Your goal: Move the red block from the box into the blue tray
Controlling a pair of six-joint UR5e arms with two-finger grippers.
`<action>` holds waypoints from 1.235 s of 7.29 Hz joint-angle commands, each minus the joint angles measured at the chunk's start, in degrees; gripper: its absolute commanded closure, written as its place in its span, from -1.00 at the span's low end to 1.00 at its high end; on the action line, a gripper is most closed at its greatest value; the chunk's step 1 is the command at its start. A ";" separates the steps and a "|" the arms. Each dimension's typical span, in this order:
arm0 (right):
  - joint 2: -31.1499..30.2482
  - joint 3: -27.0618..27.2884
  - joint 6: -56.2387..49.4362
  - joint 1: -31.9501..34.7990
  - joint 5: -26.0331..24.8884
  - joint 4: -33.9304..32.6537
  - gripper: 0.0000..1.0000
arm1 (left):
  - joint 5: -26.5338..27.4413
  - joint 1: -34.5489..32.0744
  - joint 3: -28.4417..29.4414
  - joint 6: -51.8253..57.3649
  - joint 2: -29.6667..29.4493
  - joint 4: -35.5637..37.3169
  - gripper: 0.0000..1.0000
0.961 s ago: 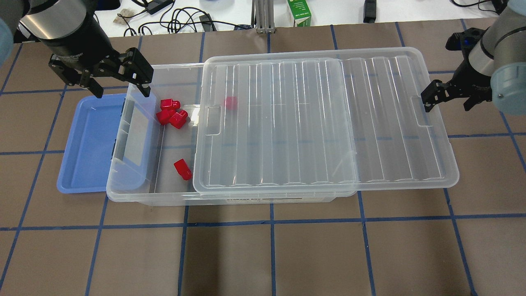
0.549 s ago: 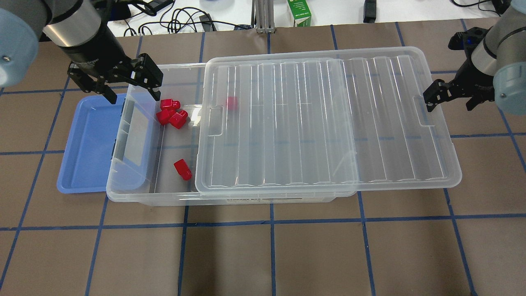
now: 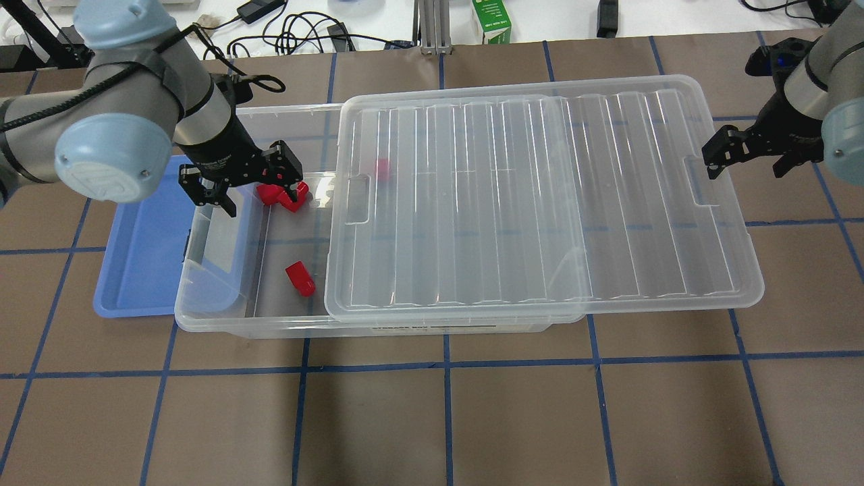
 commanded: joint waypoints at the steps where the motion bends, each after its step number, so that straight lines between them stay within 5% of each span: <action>1: -6.54 -1.27 0.79 2.35 2.05 3.98 -1.00 | -0.05 -0.36 -4.85 -5.67 -0.69 2.22 -1.00; 4: -9.75 -10.39 13.84 15.06 3.03 18.65 -1.00 | 0.03 -0.36 -13.37 -7.52 -1.57 12.48 -1.00; 6: -7.30 -14.53 24.14 21.84 2.95 20.61 -1.00 | 0.04 -0.36 -15.24 -7.71 -3.23 17.42 -1.00; 9: -4.47 -18.94 24.35 23.55 2.16 24.49 -1.00 | 0.04 -0.36 -18.75 -7.71 -5.60 24.08 -1.00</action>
